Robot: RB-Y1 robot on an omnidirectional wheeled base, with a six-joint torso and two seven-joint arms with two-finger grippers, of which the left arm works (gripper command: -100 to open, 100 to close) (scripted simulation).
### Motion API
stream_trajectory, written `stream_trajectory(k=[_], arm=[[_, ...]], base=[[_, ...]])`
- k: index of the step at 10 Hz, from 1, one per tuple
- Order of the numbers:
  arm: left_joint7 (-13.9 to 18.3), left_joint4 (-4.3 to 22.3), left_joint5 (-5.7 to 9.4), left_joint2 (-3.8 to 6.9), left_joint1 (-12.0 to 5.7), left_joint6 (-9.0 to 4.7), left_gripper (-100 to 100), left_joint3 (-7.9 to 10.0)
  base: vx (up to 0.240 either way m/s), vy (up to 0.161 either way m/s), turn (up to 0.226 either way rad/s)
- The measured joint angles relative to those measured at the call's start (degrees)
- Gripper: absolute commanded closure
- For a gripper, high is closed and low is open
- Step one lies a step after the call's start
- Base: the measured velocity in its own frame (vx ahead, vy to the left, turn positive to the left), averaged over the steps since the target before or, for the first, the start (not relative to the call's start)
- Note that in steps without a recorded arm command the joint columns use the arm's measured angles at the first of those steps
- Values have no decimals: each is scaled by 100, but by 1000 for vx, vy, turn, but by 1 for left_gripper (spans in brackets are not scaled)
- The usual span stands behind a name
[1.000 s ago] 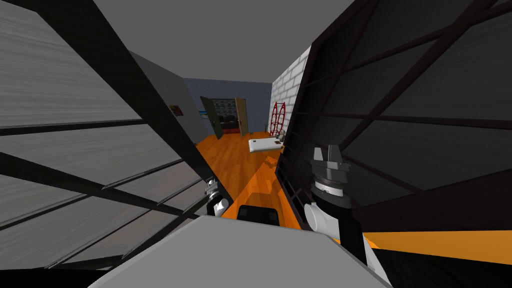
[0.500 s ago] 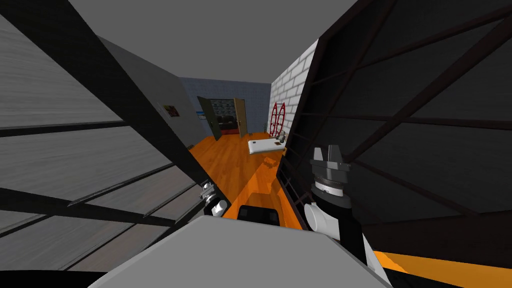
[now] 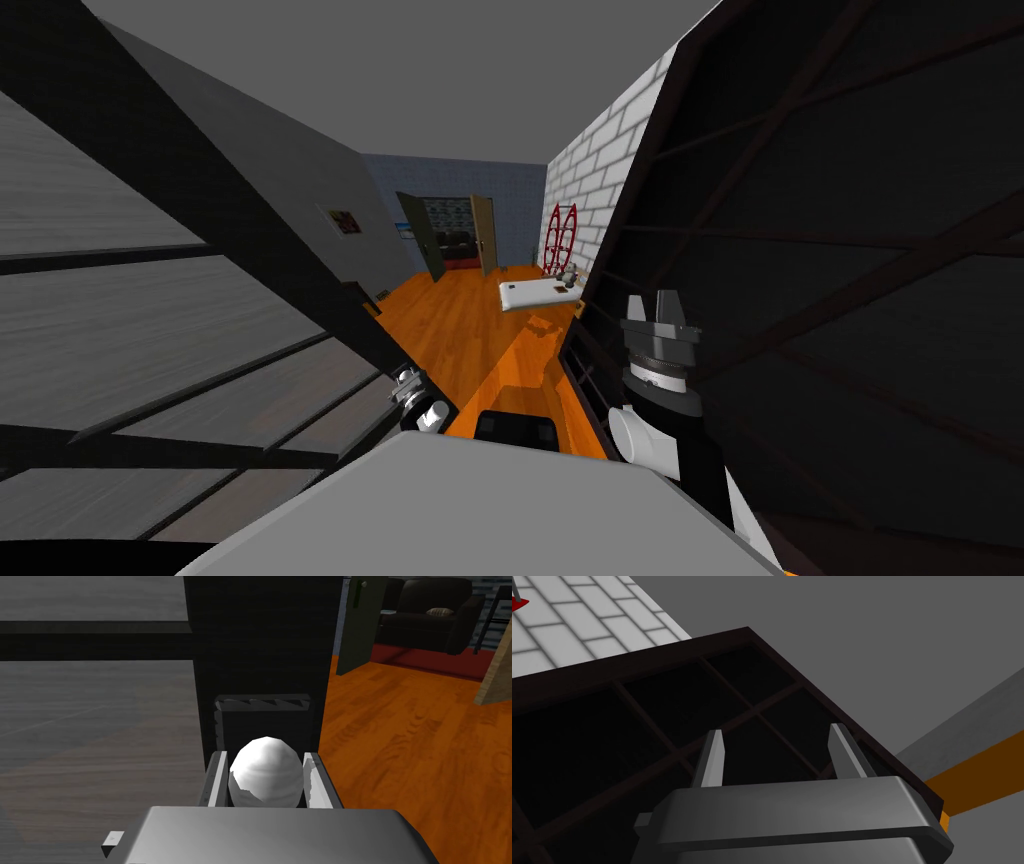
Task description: Push the door open
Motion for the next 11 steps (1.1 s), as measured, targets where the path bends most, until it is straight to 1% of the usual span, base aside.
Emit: stream_trajectory(k=[1,2,3,4,5,6,7,8,9,10,11], arm=[[-53,-116,40,-24,70,3,100,49],[-109,-188,109,-26,112,49,100,118],[-74,-70,153,14,72,11,100,174],[-81,-71,198,-5,86,-26,100,234],[-110,-93,247,-6,99,-36,100,297],[-132,-96,297,-4,102,-47,100,365],[-135,-101,305,11,104,-60,100,386],[-162,-101,346,-11,113,-66,100,420],[-169,-86,389,-1,134,-63,100,459],[-148,-32,434,38,126,-79,100,507],[-161,-84,492,34,173,-76,100,564]], base=[[197,91,71],[198,108,62],[199,117,59],[187,94,55],[183,76,53],[81,40,29],[116,98,41],[158,105,36],[155,97,51],[166,142,52],[180,139,56]])
